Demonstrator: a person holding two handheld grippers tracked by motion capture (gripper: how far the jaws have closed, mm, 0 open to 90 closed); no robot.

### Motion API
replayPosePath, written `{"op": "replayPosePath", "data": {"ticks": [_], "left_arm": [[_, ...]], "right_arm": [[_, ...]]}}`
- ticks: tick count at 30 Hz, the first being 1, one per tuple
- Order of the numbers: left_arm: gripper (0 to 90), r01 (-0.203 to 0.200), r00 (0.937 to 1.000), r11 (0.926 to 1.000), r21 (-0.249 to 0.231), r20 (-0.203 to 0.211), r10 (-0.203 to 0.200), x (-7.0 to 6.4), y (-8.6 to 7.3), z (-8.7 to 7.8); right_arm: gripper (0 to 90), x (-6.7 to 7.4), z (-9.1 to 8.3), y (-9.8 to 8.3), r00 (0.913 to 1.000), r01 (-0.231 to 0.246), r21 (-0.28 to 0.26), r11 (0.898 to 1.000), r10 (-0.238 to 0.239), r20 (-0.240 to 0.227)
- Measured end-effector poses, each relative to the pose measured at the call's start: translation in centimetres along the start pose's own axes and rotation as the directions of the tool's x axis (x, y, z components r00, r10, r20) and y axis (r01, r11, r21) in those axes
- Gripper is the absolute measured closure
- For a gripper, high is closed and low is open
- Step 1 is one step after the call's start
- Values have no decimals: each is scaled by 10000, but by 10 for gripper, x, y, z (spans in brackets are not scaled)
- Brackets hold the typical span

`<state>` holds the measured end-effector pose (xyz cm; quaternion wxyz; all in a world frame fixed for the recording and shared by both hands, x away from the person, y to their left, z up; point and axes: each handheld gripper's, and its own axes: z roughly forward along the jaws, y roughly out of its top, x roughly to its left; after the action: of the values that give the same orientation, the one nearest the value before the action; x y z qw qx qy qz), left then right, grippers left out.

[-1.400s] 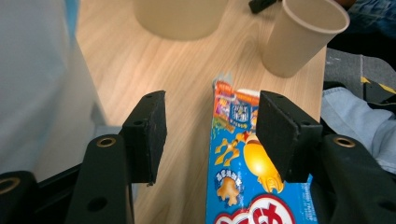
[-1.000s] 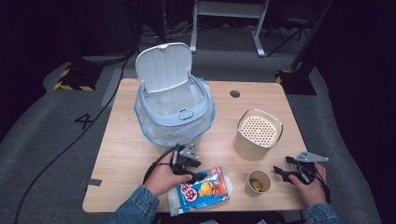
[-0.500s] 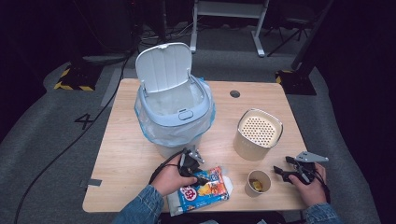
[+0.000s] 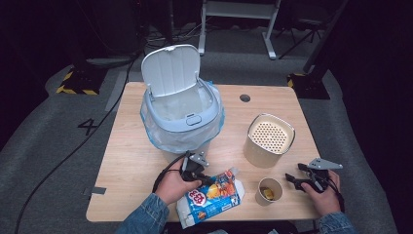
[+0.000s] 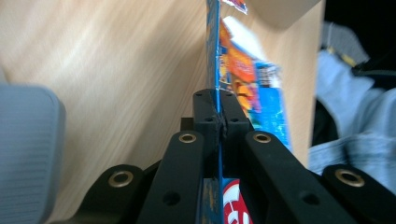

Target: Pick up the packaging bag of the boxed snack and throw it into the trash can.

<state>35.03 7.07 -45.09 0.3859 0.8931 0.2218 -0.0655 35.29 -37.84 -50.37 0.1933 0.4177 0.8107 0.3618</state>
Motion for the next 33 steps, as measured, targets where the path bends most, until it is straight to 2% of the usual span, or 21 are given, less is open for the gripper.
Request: {"op": "replayPosePath", "data": {"ticks": [5,10,14,17,22,24,27,29,31,33], "left_arm": [[889,-438,9983,9961,-768,-420,406,-9,7,-19],[889,-650,9967,9830,-1717,-593,555,-15,14,-36],[889,-937,9942,9637,-2500,-748,772,-23,21,-51],[889,-1318,9874,9535,-2712,-1205,1022,-28,27,-61],[890,-1566,9835,9347,-3192,-1373,1179,-31,38,-76],[890,-1608,9830,9233,-3488,-1410,1179,-32,42,-83],[890,-1672,9822,9006,-4011,-1473,1168,-32,48,-91],[890,-1738,9801,8895,-4226,-1619,1146,-33,51,-96],[890,-1874,9762,8815,-4334,-1819,1181,-33,55,-100],[890,-1941,9741,8696,-4539,-1943,1160,-34,59,-105]], "right_arm": [[250,0,0,0,10000,0,-1,10000,0,1],[251,0,0,0,10000,-2,0,10000,2,0],[251,0,0,0,10000,-1,1,10000,1,2],[250,0,0,0,10000,-2,1,10000,2,2],[251,0,0,0,10000,-7,2,10000,7,-6],[251,0,0,0,10000,-3,1,10000,3,-7],[251,0,0,0,10000,-10,2,10000,10,-9],[251,0,0,0,10000,-11,1,10000,11,-10],[251,0,0,0,10000,-10,2,10000,10,-10],[251,0,0,0,10000,-11,0,10000,11,-10]]}}
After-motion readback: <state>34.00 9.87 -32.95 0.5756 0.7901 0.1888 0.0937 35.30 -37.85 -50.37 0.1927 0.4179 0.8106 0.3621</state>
